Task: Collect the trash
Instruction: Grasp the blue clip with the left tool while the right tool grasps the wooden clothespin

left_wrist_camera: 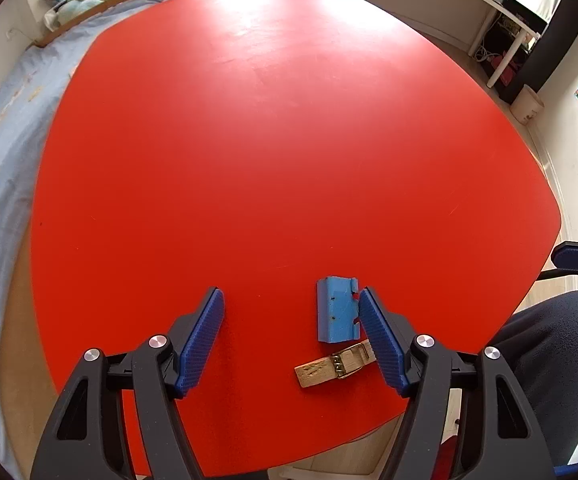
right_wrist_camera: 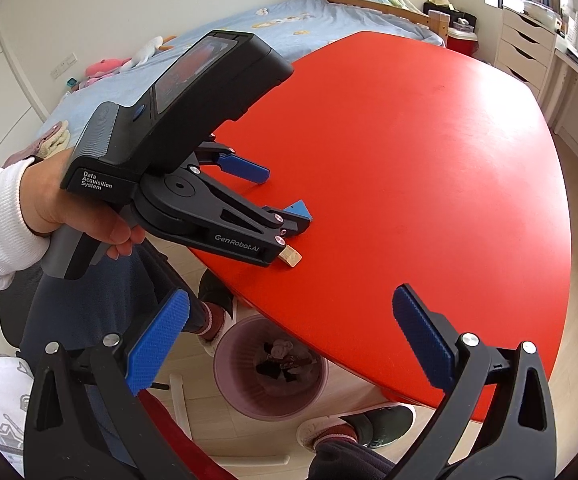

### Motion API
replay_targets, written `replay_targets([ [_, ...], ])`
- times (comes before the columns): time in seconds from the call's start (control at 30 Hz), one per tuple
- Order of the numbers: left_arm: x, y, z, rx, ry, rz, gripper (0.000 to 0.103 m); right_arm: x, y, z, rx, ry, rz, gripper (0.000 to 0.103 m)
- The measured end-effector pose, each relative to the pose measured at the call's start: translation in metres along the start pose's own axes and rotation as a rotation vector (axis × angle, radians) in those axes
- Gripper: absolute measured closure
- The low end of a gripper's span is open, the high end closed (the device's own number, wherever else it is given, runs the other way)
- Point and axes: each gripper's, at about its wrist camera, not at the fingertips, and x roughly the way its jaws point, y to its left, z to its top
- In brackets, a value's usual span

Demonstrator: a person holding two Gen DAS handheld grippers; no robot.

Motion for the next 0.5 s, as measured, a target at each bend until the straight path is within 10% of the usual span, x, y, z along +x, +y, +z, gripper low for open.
replay_targets([
  [0.5, -0.002, 0.007, 0.002, 0.014, -0.011, 0.013, 0.082, 0.017, 0.003, 0.011, -0.027, 0.022, 0.012, 0.003],
])
